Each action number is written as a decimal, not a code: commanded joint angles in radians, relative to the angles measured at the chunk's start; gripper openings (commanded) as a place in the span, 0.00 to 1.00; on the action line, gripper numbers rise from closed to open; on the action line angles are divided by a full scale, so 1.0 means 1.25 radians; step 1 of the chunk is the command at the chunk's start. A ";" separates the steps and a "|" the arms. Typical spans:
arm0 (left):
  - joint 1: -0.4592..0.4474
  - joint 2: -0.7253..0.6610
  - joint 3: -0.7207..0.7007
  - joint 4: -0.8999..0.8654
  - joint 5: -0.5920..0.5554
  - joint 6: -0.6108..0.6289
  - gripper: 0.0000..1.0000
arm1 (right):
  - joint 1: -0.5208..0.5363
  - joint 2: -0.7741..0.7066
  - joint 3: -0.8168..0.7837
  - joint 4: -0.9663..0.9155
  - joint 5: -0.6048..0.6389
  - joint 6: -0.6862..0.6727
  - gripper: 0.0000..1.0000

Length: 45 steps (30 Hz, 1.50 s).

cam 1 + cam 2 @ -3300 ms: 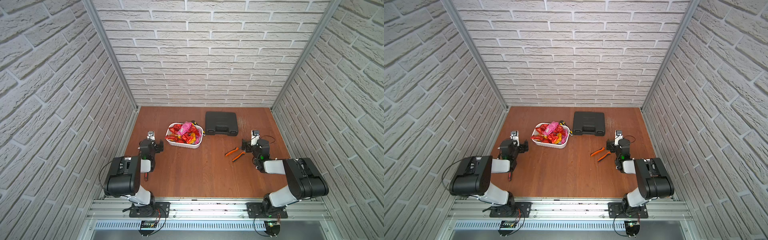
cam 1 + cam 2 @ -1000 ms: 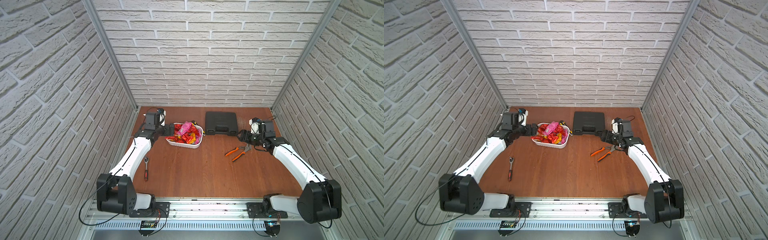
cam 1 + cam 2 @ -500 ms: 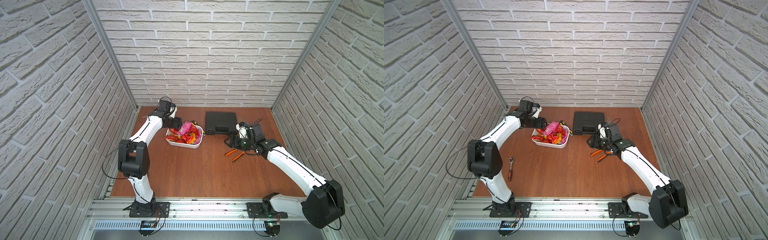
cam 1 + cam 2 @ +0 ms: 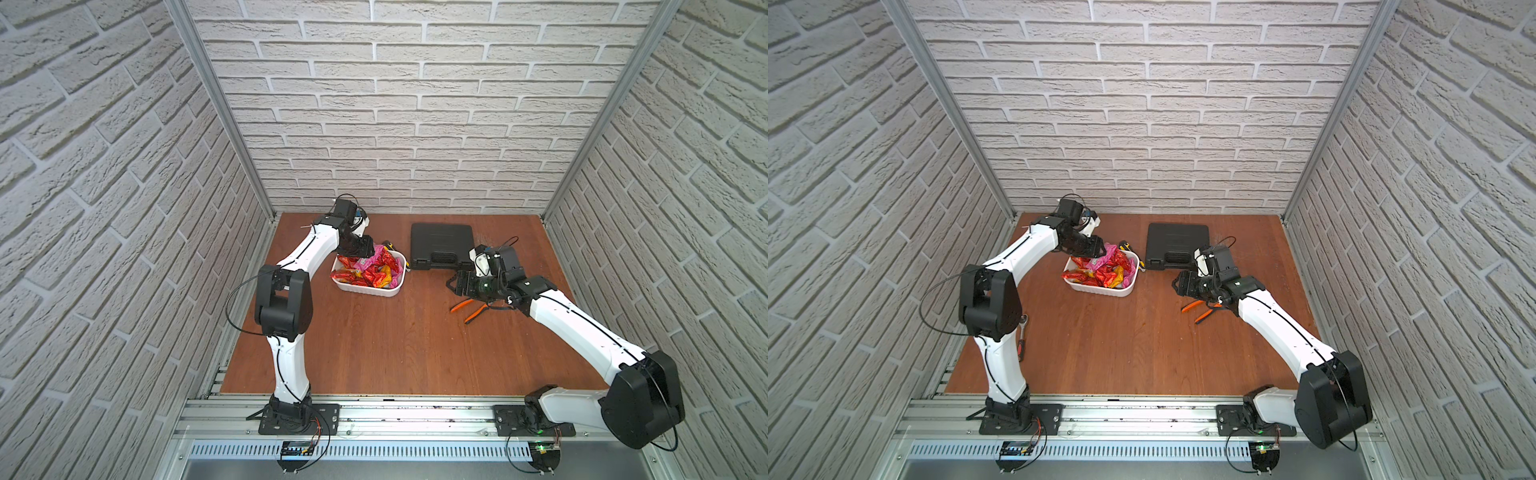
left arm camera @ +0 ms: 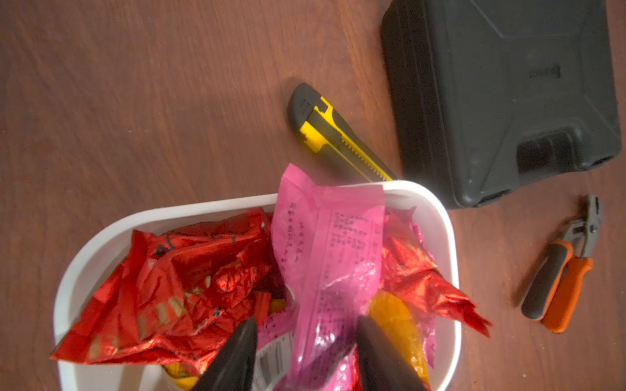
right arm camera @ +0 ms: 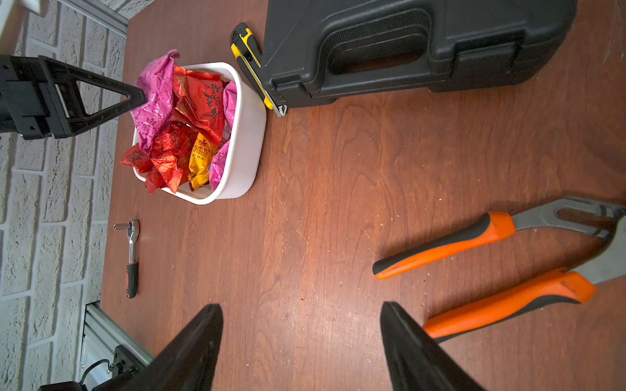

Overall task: Take the tea bags out of the storage box
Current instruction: Pick up the tea bag from the storage box.

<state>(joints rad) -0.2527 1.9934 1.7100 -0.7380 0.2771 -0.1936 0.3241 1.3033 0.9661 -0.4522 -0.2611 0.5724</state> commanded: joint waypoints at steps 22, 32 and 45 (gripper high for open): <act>-0.032 -0.363 -0.247 0.224 0.042 -0.177 0.00 | 0.044 -0.023 0.071 0.074 -0.070 0.067 0.77; -0.188 -0.597 -0.567 0.454 0.017 -0.281 0.00 | 0.147 0.057 0.148 0.150 -0.136 0.105 0.75; -0.289 -0.597 -0.628 0.541 0.017 -0.261 0.00 | 0.191 0.099 0.141 0.186 -0.085 0.157 0.76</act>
<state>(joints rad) -0.6025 1.2499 0.9230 -0.1402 0.2962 -0.5278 0.5571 1.4326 1.1400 -0.2756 -0.3992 0.7296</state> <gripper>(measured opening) 0.059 0.762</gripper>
